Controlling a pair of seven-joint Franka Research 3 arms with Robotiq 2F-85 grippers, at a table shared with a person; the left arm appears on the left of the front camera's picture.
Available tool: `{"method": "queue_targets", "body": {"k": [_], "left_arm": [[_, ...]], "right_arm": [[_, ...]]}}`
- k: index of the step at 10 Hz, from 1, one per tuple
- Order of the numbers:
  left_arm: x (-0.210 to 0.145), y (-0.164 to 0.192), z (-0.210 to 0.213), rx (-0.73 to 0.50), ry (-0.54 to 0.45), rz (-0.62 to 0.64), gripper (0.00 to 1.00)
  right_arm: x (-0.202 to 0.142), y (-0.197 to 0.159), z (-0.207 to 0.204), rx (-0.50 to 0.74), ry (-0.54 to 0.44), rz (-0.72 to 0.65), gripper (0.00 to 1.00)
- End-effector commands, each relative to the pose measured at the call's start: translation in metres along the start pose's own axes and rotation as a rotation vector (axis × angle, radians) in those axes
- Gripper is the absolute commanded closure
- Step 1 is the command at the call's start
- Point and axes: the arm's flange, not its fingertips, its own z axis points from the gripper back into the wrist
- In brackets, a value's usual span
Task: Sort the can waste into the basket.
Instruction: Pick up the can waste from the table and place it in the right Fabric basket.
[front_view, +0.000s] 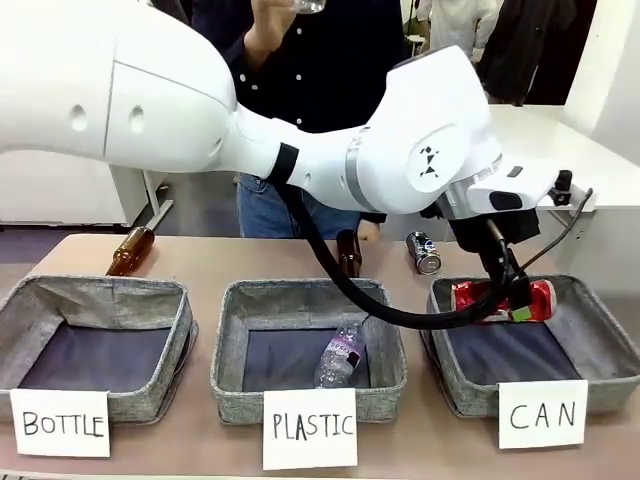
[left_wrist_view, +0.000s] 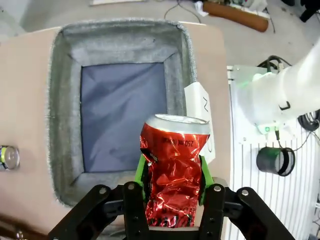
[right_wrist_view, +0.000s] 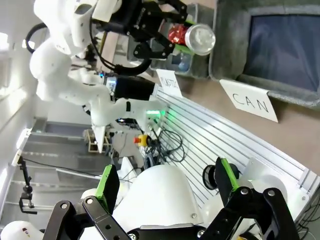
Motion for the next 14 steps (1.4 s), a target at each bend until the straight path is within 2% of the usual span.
{"method": "queue_targets", "body": {"k": [1,5,6,7,8,9,10,12,14], "left_arm": [[0.011,-0.004,0.002,0.014,0.023,0.006,0.00],[0.012,-0.002,0.007,0.017,0.022,0.012,0.00],[0.009,-0.001,0.012,0.017,0.028,0.032,0.00],[0.004,-0.001,0.020,-0.007,0.092,0.119,0.00],[-0.018,-0.006,0.038,-0.080,0.227,0.270,0.00],[-0.048,-0.015,0.064,-0.113,0.310,0.358,0.00],[-0.082,-0.028,0.092,-0.126,0.293,0.426,0.00],[-0.149,-0.050,0.143,-0.154,0.195,0.538,0.00],[-0.228,-0.062,0.202,-0.249,0.054,0.715,0.00]], "right_arm": [[0.001,0.003,0.000,-0.001,-0.022,-0.030,0.00],[0.001,0.003,0.000,-0.001,-0.022,-0.030,0.00],[0.001,0.003,0.000,-0.001,-0.022,-0.030,0.00],[0.001,0.003,0.000,-0.001,-0.022,-0.030,0.00],[-0.001,0.000,0.001,-0.002,-0.004,-0.004,0.00],[0.020,0.008,-0.010,0.032,-0.046,0.024,0.00],[0.046,0.017,-0.029,0.101,-0.071,0.061,0.00],[0.098,0.046,-0.081,0.175,-0.022,0.089,0.00],[0.137,0.081,-0.135,0.235,-0.016,0.066,0.00]]}}
